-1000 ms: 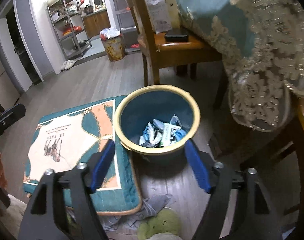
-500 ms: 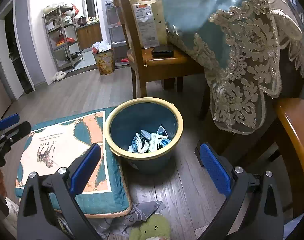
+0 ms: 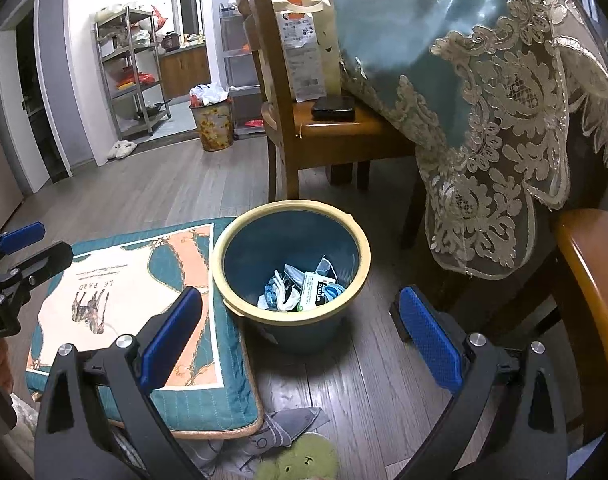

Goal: Collect trash

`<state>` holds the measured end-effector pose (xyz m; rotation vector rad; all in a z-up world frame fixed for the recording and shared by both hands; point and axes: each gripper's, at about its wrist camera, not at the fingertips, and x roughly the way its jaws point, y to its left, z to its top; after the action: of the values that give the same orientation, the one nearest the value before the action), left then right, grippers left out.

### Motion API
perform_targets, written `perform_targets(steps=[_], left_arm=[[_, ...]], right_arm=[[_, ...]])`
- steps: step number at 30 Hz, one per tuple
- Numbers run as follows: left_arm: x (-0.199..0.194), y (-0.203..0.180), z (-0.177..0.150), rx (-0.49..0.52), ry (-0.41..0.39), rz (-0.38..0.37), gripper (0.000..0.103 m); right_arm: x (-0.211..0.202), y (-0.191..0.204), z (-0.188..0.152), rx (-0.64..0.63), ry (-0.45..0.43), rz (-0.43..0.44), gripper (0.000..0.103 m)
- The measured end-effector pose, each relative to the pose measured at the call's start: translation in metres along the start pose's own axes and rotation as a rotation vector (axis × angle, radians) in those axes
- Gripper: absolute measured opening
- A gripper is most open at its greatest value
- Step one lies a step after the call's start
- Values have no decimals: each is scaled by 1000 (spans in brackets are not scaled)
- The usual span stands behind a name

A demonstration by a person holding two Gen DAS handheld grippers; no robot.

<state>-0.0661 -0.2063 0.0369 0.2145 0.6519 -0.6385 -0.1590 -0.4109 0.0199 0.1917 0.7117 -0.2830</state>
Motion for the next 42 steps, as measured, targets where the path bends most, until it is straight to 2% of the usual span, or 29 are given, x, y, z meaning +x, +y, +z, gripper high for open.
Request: perform_targets(steps=[42], left_arm=[[0, -2, 0, 8, 3, -5, 98]], right_arm=[[0, 0, 1, 2, 1, -1, 97]])
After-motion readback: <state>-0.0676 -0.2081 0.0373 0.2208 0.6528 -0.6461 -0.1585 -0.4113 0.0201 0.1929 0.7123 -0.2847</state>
